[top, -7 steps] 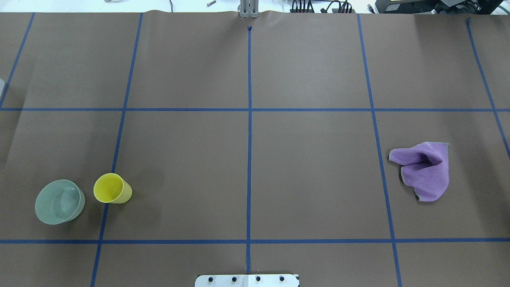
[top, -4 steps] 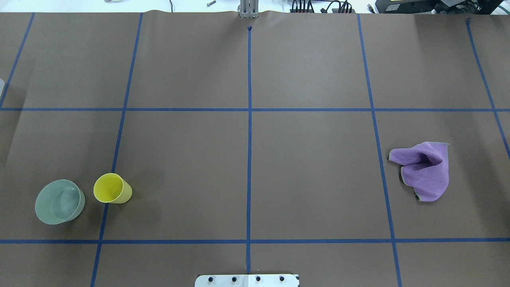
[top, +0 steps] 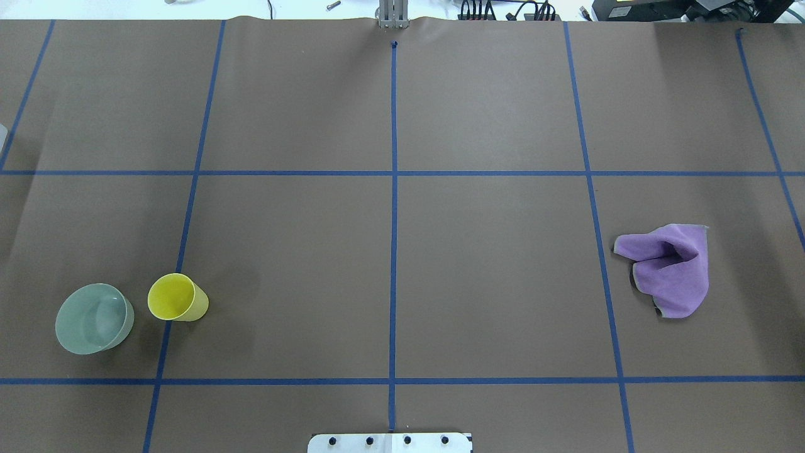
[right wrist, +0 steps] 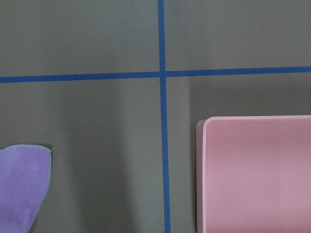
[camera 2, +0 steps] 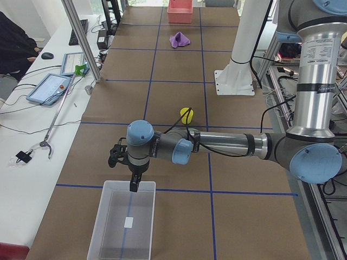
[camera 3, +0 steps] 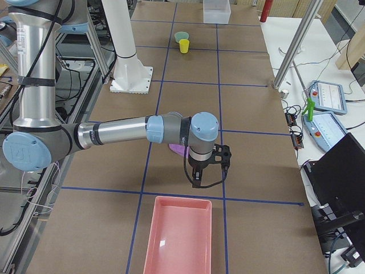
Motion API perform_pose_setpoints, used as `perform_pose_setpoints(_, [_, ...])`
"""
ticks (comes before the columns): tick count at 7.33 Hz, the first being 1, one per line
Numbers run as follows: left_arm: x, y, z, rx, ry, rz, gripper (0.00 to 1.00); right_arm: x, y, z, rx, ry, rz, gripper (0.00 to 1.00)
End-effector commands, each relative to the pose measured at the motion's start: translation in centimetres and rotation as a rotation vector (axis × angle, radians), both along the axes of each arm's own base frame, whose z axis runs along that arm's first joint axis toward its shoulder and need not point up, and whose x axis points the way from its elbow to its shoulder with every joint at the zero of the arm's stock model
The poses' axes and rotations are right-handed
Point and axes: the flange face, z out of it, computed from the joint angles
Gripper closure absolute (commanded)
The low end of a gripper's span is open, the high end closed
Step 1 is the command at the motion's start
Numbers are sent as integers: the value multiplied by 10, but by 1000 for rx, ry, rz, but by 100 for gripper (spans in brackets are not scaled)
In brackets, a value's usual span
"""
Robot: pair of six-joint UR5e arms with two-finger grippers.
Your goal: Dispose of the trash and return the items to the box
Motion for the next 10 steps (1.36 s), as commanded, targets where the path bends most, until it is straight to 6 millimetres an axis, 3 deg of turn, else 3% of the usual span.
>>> perform_pose_setpoints(1, [0, 1, 1, 16, 0, -5, 2, 0, -4, -5, 9, -8, 1, 0])
perform_pose_setpoints(7, [0, 13, 13, 15, 4, -5, 2, -2, -1, -2, 8, -8, -5, 0])
perform_pose_setpoints(9, [3, 9, 2, 19, 39, -9, 2, -3, -3, -4, 17, -9, -10, 0])
perform_pose_setpoints(10, [7, 7, -18, -21, 115, -68, 2, -3, -3, -4, 18, -9, -11, 0])
